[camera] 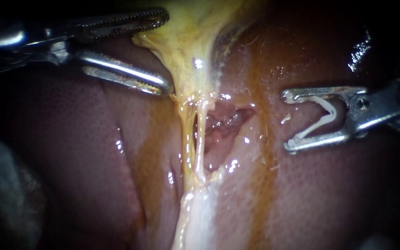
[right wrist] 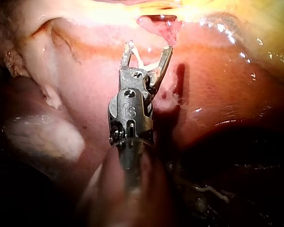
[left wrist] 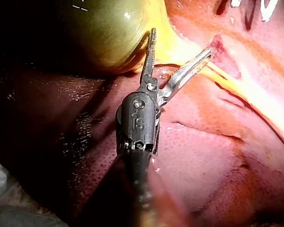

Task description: Grabbing gallbladder

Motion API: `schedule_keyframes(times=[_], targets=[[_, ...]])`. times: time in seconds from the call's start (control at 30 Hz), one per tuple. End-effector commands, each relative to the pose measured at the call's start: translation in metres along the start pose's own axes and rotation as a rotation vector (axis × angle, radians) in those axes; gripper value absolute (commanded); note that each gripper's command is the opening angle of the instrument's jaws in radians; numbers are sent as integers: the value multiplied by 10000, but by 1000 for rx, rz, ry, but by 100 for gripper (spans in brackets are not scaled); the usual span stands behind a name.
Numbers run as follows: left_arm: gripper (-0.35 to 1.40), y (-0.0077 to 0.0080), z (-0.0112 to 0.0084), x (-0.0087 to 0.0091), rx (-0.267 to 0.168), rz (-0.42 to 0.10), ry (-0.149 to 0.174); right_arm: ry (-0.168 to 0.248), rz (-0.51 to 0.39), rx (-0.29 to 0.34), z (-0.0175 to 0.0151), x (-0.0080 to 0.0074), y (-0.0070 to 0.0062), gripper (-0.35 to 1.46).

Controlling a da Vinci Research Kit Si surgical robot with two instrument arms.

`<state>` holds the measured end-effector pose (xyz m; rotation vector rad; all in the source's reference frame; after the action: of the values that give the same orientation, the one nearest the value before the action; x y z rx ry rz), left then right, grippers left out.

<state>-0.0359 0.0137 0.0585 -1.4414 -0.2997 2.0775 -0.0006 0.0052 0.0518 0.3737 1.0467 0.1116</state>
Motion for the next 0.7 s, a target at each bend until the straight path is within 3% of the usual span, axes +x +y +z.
schedule_keyframes(times=[0.03, 0.23, 0.4, 0.57, 0.7], targets=[[81, 0, 0, 0, -3, 0, 0, 0, 0, 0, 0, 0, 0, 50], [72, 6, 5, -12, -26, 7, 3, 0, 0, 0, 1, 0, 0, 50], [67, 15, 17, -33, -42, 10, -26, 0, 0, 0, 1, 0, 0, 50], [62, 21, 25, -58, -62, 4, -83, 0, 0, 0, 1, 0, 0, 50], [62, 20, 30, -75, -64, 3, -110, 0, -1, 0, 1, 0, -1, 50]])
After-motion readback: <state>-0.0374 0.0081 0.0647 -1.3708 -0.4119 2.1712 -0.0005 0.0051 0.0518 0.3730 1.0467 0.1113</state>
